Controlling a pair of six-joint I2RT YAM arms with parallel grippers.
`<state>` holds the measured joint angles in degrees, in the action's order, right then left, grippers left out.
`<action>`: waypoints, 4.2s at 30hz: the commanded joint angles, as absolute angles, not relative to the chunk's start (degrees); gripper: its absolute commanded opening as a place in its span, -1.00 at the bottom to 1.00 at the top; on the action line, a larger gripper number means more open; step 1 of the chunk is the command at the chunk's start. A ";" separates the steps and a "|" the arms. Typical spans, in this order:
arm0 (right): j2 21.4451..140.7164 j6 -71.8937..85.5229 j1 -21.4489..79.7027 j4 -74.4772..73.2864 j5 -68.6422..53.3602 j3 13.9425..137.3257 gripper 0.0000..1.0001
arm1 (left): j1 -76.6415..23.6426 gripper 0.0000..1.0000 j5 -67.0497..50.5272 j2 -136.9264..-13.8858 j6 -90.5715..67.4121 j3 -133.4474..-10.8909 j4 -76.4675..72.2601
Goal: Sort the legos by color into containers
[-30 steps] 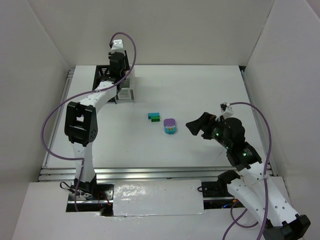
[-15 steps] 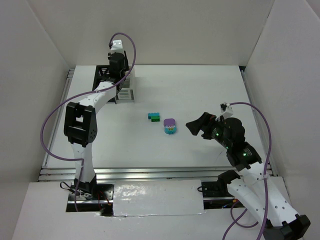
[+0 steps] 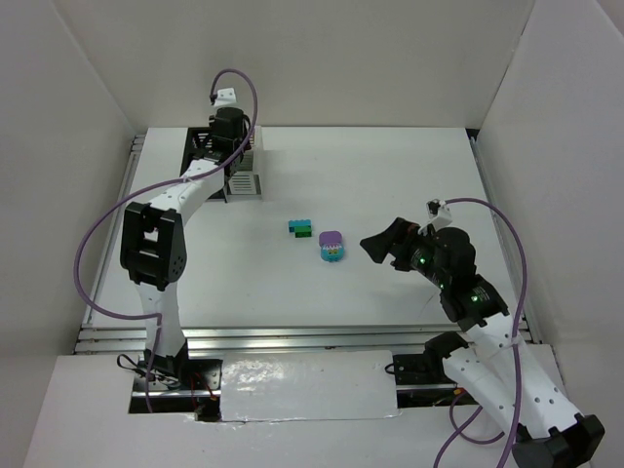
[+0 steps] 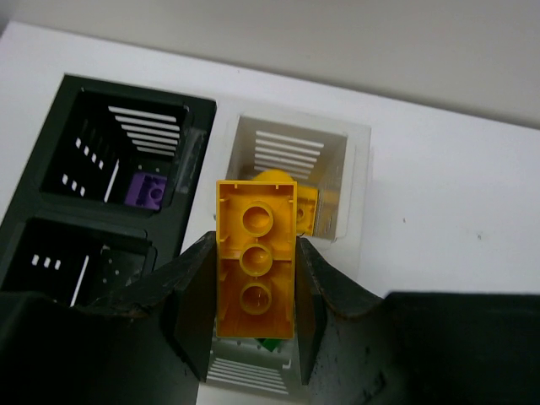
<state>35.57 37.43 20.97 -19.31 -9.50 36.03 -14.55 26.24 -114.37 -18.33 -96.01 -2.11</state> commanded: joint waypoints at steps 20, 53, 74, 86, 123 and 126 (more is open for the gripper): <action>31.90 37.27 20.66 -17.93 -9.14 33.75 0.99 | -16.00 -1.00 27.77 -114.17 -22.15 -100.37 8.09; 31.64 36.83 20.74 -18.02 -8.17 32.08 0.99 | -16.52 -1.00 24.96 -119.87 -15.91 -105.73 -4.48; 41.39 35.33 20.74 -14.68 -9.49 34.72 0.99 | -14.77 -0.51 29.18 -128.23 -11.34 -105.12 -19.77; 44.47 35.77 20.57 -13.45 -10.89 35.68 0.99 | -13.80 0.57 28.39 -127.36 -11.42 -102.04 -22.41; 40.87 36.47 20.83 -17.93 -5.10 35.33 0.99 | -42.52 0.99 18.64 -101.51 -29.53 -87.81 26.73; 39.20 36.91 20.83 -18.81 -3.78 35.33 0.99 | -44.11 0.99 14.70 -102.74 -32.33 -85.61 25.23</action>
